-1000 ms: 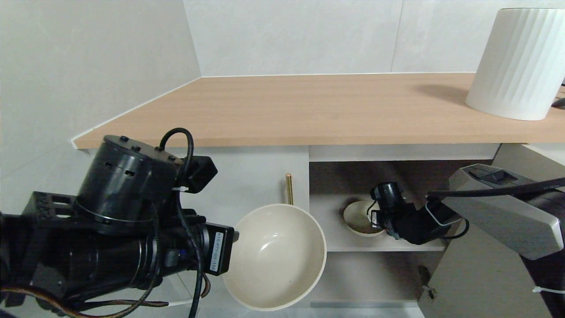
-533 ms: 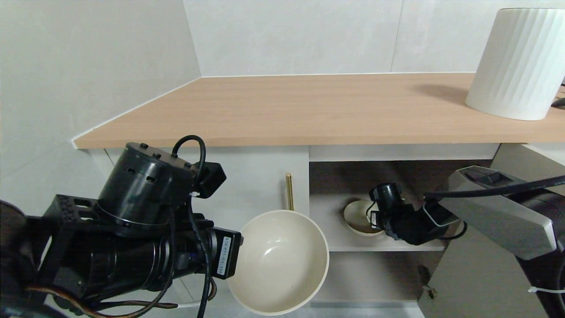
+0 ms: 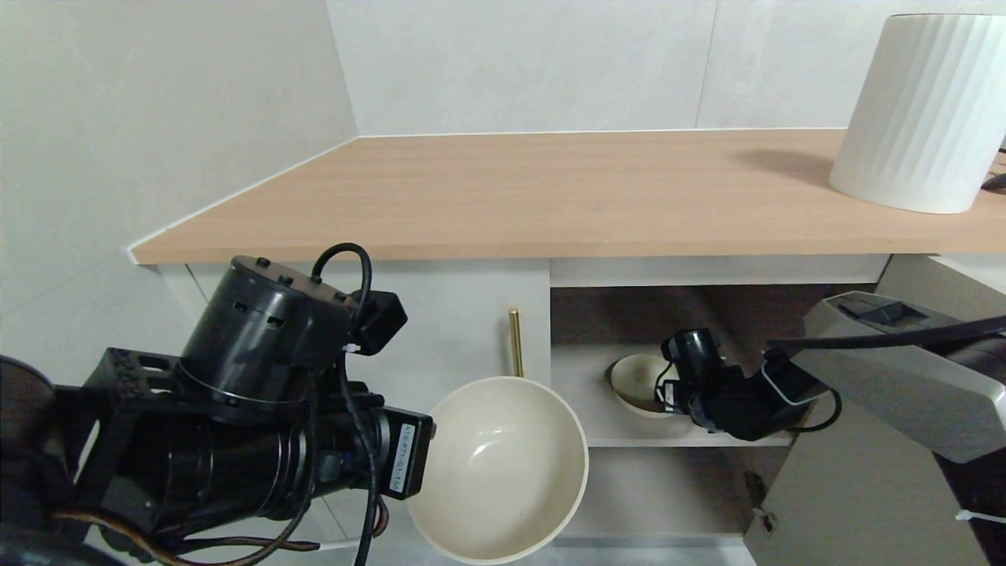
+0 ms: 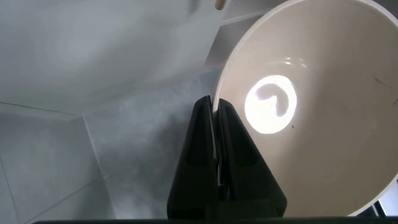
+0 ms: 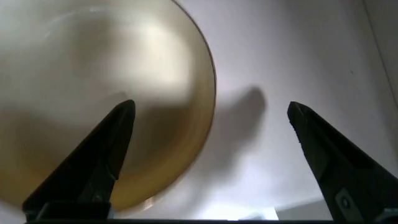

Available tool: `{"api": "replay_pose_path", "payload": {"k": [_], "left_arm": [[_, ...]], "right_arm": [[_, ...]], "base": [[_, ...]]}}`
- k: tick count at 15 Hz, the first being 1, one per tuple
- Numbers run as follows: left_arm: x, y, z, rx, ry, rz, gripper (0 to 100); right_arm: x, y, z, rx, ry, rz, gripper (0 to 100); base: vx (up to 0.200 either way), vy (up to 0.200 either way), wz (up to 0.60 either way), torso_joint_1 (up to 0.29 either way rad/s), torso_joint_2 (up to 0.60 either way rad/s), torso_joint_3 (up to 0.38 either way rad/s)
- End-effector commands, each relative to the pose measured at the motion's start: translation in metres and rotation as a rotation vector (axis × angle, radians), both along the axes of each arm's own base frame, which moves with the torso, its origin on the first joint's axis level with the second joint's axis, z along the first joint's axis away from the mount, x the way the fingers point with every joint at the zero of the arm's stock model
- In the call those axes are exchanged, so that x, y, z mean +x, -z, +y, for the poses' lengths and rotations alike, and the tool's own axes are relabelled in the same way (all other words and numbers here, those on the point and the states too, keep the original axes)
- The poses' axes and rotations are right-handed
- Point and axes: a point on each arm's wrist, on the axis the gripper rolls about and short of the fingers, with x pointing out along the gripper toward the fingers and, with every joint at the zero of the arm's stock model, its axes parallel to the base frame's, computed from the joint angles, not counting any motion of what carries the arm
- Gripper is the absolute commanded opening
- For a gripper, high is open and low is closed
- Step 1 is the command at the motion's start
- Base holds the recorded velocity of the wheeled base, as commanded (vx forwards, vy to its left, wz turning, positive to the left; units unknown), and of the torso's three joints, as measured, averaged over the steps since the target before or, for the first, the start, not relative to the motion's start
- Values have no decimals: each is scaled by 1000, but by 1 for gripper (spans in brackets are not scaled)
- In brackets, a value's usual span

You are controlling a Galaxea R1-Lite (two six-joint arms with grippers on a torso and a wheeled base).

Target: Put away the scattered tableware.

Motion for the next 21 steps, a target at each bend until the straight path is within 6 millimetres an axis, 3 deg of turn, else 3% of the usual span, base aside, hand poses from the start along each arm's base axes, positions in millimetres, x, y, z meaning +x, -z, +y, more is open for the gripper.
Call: {"api": "replay_pose_path", "payload": {"k": [1, 2, 3, 4, 7, 11, 14, 16, 21], "left_arm": [[4, 8, -9, 21, 18, 23, 0], [8, 14, -15, 34, 31, 24, 0], [9, 14, -15, 36, 33, 23, 0], [18, 28, -25, 59, 45, 35, 0], [26, 52, -44, 99, 68, 62, 0], [39, 81, -58, 143, 57, 85, 0], [44, 97, -78, 149, 45, 15, 0], [46, 105, -86, 166, 17, -26, 0], [46, 100, -88, 137, -1, -56, 0]], "right_arm": [[-23, -35, 8, 41, -54, -30, 100], [-43, -54, 14, 73, -121, -27, 100], [-47, -57, 15, 78, -132, -25, 100], [-87, -100, 21, 165, -290, -44, 100], [-129, -155, 10, 157, -359, -53, 100], [-173, -200, -2, 258, -514, -33, 100], [-189, -199, 12, 277, -609, 32, 100], [-188, -182, 28, 257, -645, 102, 100], [-177, -142, 54, 248, -632, 221, 100]], "base": [[0, 0, 0, 0, 0, 0], [0, 0, 0, 0, 0, 0], [0, 0, 0, 0, 0, 0], [0, 0, 0, 0, 0, 0], [0, 0, 0, 0, 0, 0], [0, 0, 0, 0, 0, 0], [0, 0, 0, 0, 0, 0], [0, 0, 0, 0, 0, 0], [0, 0, 0, 0, 0, 0]]}}
